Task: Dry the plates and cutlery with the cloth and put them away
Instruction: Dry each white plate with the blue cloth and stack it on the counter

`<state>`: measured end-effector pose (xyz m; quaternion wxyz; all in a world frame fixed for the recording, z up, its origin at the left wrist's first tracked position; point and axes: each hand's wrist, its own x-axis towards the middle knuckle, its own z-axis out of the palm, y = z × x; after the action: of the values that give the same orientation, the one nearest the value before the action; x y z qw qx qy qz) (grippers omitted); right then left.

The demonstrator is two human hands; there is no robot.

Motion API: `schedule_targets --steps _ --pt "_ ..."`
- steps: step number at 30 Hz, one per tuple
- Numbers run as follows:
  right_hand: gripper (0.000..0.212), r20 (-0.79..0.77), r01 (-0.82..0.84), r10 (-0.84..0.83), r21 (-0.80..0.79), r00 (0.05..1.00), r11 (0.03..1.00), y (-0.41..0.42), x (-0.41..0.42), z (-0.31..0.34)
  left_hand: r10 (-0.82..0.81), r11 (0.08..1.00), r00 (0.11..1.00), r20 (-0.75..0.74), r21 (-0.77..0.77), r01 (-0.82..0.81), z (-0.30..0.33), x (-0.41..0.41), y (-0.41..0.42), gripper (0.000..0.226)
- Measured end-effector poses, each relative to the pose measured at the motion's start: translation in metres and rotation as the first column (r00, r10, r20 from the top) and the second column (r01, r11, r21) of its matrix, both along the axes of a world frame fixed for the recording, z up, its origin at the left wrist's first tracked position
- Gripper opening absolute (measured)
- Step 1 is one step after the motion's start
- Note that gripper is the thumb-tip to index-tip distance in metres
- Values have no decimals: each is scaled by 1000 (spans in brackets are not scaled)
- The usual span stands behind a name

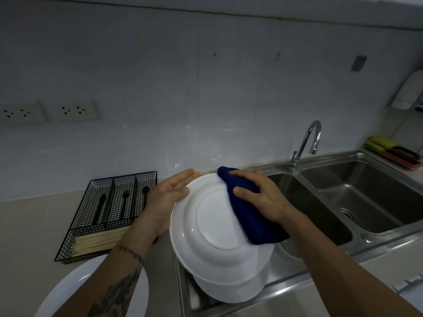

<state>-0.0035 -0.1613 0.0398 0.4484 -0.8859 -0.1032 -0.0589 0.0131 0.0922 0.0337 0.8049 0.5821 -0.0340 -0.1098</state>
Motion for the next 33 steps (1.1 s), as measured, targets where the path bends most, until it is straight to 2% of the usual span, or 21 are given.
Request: schedule_targets --steps 3,6,9,12,15,17,20,24,26,30,32,33 --pt "56 -10 -80 80 -62 997 995 0 -6 12 -91 994 996 -4 58 91 2 -3 -6 47" --pt "51 -34 -130 126 -110 991 985 -2 -7 26 -163 985 987 9 64 162 6 -5 -12 46" --pt "48 -15 -135 135 -128 991 982 -4 -7 34 -204 979 979 4 -13 204 8 -4 -13 46" --pt "52 67 -96 104 -121 992 988 -4 -8 32 -218 972 976 13 -87 218 11 -3 -17 47" --pt "51 149 -16 34 -121 988 992 -3 -9 25 -141 977 990 24 -157 143 13 -5 -22 48" --pt "46 183 69 -58 -53 981 996 -6 -10 17 -41 974 999 11 -221 42 8 -6 -21 49" --pt "37 141 203 -216 99 966 974 -13 -14 -9 113 925 992 -48 -358 -123 1 -5 -18 49" --pt "38 87 323 -327 65 941 944 -8 -12 -21 132 917 987 -92 -367 -156 -1 -10 -29 50" --pt "39 166 307 -295 -47 941 951 3 -6 -8 96 939 990 -99 -321 -124 2 -15 -40 51" --pt "41 334 185 -69 -327 940 927 31 3 16 88 935 989 -116 -332 -123 5 -18 -50 52" --pt "43 377 177 -46 -321 925 930 34 2 14 134 918 985 -112 -361 -166 5 -14 -42 54" --pt "45 367 196 -93 -254 925 947 31 1 10 174 904 979 -107 -377 -202 5 -12 -37 54"
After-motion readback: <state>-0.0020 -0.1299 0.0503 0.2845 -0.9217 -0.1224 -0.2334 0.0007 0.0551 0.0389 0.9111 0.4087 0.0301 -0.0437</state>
